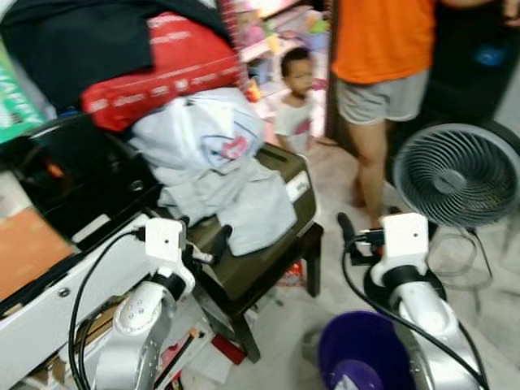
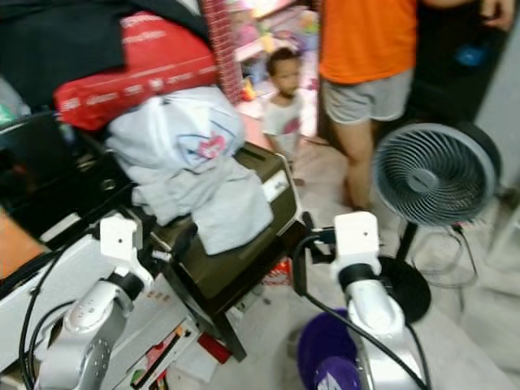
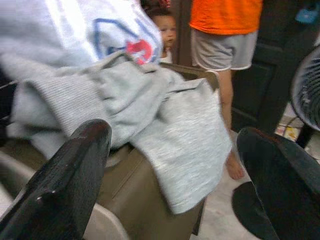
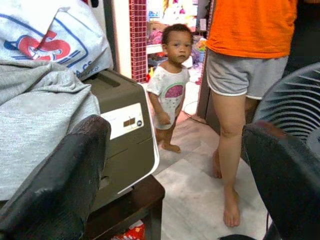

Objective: Clean up the room

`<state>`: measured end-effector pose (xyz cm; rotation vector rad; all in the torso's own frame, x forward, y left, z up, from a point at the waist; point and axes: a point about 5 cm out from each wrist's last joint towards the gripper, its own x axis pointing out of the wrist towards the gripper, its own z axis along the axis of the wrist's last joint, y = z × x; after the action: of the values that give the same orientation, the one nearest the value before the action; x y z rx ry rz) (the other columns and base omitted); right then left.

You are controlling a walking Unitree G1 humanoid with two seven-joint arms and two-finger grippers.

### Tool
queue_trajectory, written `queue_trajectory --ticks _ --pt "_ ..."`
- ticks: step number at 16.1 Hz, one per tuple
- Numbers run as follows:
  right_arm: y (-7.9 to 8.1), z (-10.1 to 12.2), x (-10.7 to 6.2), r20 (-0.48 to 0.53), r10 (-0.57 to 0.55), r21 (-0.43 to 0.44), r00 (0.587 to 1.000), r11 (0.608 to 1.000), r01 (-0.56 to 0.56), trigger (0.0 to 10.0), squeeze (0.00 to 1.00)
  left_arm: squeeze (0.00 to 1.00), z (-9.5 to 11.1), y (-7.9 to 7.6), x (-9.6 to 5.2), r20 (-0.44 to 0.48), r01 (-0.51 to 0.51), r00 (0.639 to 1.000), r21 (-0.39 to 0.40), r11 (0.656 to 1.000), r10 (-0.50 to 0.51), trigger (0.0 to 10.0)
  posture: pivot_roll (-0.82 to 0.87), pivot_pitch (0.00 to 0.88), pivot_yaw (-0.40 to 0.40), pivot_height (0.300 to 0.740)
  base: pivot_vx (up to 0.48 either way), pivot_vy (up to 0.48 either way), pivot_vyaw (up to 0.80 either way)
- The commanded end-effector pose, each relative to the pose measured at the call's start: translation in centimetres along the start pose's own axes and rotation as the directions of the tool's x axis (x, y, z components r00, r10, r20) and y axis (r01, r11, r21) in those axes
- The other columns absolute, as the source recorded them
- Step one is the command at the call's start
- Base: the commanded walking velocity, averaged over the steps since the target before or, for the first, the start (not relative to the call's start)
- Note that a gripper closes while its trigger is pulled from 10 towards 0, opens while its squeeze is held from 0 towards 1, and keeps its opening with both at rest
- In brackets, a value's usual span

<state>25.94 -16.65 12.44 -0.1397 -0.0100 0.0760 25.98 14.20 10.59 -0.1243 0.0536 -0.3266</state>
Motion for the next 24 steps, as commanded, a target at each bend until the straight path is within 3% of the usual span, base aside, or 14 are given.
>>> queue_trajectory --ticks 1,6,24 --pt "0.93 0.34 0.09 0.012 0.031 0.023 0.999 0.999 -0.031 10.0 0.0 0.0 0.18 0.76 -0.32 -0.001 -0.038 0.999 0.031 0.999 0.038 10.0 -0.26 0.0 0.112 0.74 0.0 0.0 0.69" --pt "1.03 0.25 0.04 0.006 0.046 0.015 0.999 0.999 -0.046 10.0 0.0 0.0 0.03 0.87 -0.6 -0.01 -0.071 0.997 0.033 0.997 0.072 10.0 -0.25 0.0 0.107 0.74 0.0 0.0 0.45" --pt "1.23 0.31 -0.09 0.001 0.055 0.018 0.998 0.998 -0.055 10.0 0.0 0.0 -0.06 0.49 -0.73 -0.022 -0.065 0.998 0.034 0.997 0.066 10.0 -0.25 0.014 0.102 0.74 0.0 0.0 0.76"
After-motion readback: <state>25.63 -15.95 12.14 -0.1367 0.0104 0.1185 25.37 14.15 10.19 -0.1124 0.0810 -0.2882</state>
